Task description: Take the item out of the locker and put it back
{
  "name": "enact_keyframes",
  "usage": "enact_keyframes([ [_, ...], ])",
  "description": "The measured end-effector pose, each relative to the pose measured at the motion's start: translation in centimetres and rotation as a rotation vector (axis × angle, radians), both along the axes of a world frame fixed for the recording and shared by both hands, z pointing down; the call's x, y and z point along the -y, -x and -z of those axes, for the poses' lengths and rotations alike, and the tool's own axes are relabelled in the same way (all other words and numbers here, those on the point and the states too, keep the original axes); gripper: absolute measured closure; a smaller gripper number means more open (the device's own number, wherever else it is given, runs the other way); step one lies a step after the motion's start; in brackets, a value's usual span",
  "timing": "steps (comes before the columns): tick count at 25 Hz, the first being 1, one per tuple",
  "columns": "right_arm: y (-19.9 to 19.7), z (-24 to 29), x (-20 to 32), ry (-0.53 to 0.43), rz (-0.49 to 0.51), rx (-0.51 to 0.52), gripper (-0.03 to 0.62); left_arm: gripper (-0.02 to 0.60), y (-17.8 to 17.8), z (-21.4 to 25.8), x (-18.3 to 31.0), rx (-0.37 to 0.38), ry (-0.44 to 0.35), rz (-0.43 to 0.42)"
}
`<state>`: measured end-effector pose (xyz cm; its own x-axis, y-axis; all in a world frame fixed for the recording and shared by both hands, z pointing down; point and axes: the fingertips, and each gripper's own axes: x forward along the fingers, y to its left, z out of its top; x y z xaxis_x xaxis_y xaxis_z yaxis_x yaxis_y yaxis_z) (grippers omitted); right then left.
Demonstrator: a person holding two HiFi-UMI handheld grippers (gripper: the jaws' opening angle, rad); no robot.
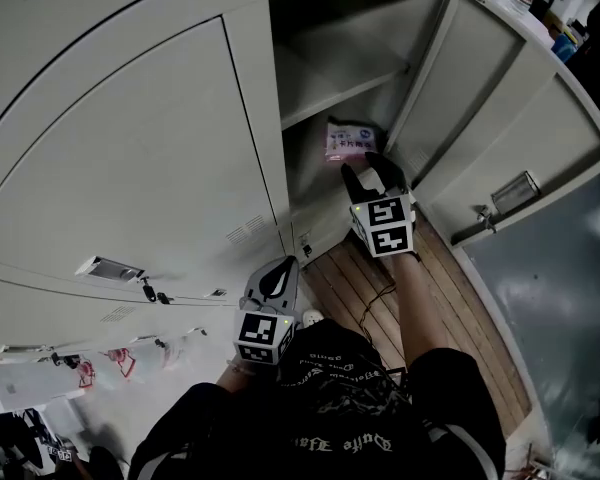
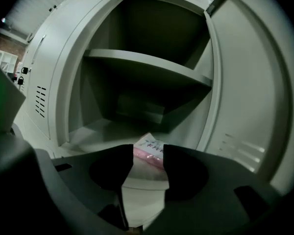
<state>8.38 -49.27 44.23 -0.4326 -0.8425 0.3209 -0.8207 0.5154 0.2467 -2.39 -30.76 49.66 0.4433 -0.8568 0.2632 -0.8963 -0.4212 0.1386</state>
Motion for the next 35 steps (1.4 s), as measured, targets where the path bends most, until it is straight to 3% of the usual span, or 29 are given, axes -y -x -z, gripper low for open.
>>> enact_keyframes([
  [13, 0.7, -2.6, 4.5, 0.152, 0.01, -0.062, 0.375, 0.575, 0.7, -0.6, 0.5, -0.011, 0.028, 0.034],
  [17, 0.6, -3.2, 4.8, 0.194, -0.008, -0.023, 0.375, 0.575, 0.8, -0.7, 1.0, -0.018, 0.029, 0.041],
  [21, 0.6, -3.4, 5.0, 0.216, -0.006, 0.007, 0.396, 0.575, 0.5, -0.9, 1.3, -0.021, 0.036, 0.032],
  [29, 0.8, -3.4, 5.1, 0.168, -0.019, -0.073, 0.528, 0.575, 0.2, -1.0, 1.3, -0.018, 0.035, 0.021],
  [35, 0.6, -3.1, 5.3, 0.159, -0.018, -0.045, 0.546, 0.575, 0.8, -1.0, 1.6, -0.017, 0.031, 0.041],
])
